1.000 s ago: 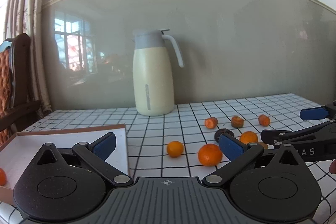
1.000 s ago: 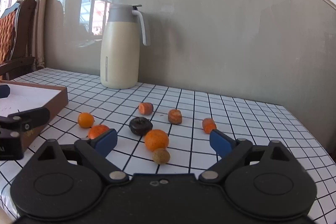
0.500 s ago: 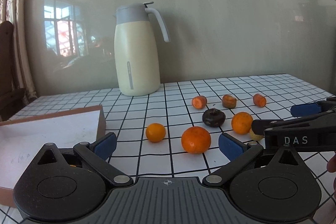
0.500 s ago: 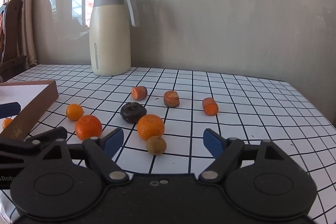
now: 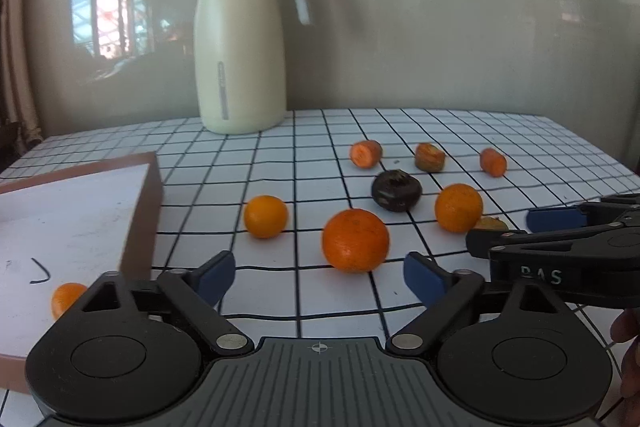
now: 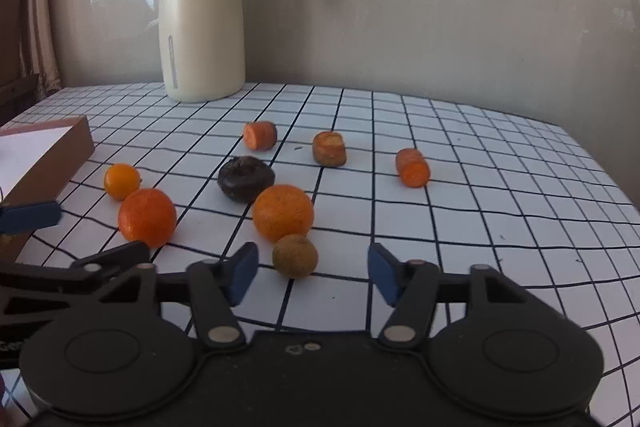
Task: Organize fruits
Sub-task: 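Grasp a large orange with the left gripper while the right gripper grasps the brown potato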
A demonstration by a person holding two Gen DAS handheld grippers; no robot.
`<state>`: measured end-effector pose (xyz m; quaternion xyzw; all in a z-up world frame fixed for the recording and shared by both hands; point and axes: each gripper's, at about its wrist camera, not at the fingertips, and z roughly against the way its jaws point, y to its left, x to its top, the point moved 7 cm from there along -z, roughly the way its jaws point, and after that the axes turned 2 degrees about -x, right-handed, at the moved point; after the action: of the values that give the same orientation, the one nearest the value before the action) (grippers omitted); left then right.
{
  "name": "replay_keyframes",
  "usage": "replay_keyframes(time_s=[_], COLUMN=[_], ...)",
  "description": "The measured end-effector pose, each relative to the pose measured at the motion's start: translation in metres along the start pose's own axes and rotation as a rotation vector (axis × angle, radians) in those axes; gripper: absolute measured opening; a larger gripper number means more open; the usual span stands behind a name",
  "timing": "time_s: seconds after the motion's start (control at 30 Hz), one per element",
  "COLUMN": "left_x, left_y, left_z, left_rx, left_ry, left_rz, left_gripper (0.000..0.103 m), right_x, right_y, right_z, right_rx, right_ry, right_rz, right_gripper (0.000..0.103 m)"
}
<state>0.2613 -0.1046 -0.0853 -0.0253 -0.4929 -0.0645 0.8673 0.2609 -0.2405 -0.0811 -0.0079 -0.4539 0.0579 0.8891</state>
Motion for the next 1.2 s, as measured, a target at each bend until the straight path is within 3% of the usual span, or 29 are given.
replay_keyframes(time_s=[0.17, 0.3, 0.5, 0.63, 0.77, 0.87, 1.2], left_x=[0.004, 0.007, 0.011, 0.011, 0.012, 0.012, 0.012], left_y=[-0.005, -0.009, -0.016, -0.019, -0.020, -0.021, -0.015], left_z=[-0.006, -0.014, -0.028, -0.035, -0.035, -0.035, -0.028], left_rx=[-0.005, -0.023, -0.008, -0.010, -0.015, -0.018, -0.021], left_ry=[0.012, 0.023, 0.050, 0.077, 0.076, 0.075, 0.051], left_rz=[0.003, 0.009, -0.010, -0.019, -0.021, -0.024, 0.008], left_gripper=[0.086, 0.077, 0.066, 0.051, 0.050, 0.048, 0.042], right_x=[0.002, 0.002, 0.001, 0.003, 0.006, 0.006, 0.007], right_y=[-0.001, -0.003, -0.006, -0.009, -0.010, -0.010, -0.013], right_z=[-0.004, -0.003, -0.006, -0.008, -0.011, -0.015, -0.004], right_rx=[0.009, 0.004, 0.009, -0.010, -0.019, -0.008, -0.026], right_ry=[0.009, 0.008, 0.013, 0.005, 0.001, 0.015, -0.015], right_rz=[0.006, 0.018, 0.008, 0.002, 0.007, 0.006, 0.004], right_gripper=[0.027, 0.020, 0.020, 0.024, 0.025, 0.017, 0.017])
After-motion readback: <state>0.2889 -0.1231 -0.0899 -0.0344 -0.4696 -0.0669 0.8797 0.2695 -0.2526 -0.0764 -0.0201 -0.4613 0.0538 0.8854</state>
